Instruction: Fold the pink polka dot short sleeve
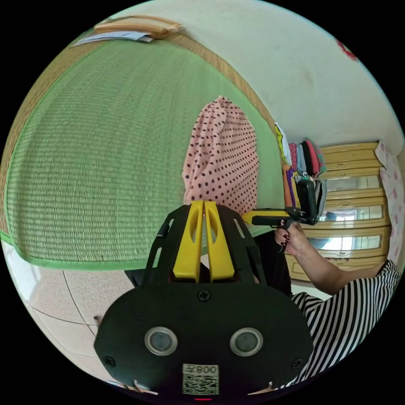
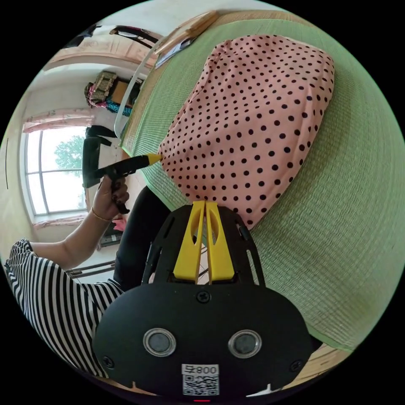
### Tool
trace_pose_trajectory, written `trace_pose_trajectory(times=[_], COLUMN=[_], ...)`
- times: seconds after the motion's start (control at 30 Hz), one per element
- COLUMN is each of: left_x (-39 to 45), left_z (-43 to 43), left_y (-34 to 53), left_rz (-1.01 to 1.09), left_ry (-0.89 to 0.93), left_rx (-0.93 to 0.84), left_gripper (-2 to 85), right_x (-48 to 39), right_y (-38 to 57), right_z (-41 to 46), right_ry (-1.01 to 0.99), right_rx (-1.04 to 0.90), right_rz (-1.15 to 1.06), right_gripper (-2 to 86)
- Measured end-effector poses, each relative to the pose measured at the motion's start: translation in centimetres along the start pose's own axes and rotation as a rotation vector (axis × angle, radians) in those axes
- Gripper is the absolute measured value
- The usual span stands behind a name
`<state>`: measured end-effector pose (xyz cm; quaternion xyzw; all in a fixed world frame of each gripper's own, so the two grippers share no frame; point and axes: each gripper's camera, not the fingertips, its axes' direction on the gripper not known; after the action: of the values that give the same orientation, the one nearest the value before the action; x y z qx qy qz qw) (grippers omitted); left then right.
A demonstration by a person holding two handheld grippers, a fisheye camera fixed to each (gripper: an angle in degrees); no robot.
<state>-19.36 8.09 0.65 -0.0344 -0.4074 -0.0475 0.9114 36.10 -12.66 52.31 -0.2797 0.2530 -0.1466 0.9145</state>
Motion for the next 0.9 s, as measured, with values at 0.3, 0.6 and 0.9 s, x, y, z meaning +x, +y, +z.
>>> trace_pose_trajectory(times=[0.3, 0.6, 0.9], left_x=[5.4, 3.8, 2.7], left_z=[8.1, 12.0, 11.5], left_y=[2.0, 2.0, 2.6], left_rz=[0.084, -0.099, -0.113], left_ry=[0.176, 0.345, 0.365], left_rx=[-0.229, -0.203, -0.194], left_gripper=[2.9, 3.5, 0.7], right_x=[5.2, 11.6, 14.2], right_y=[7.2, 13.1, 15.3], right_z=[-6.3, -9.6, -11.2], right_ry=[-0.098, -0.348, -0.498], right_rx=[0.136, 0.224, 0.236], right_rz=[0.112, 0.253, 0.285], right_gripper=[0.2, 2.0, 6.6])
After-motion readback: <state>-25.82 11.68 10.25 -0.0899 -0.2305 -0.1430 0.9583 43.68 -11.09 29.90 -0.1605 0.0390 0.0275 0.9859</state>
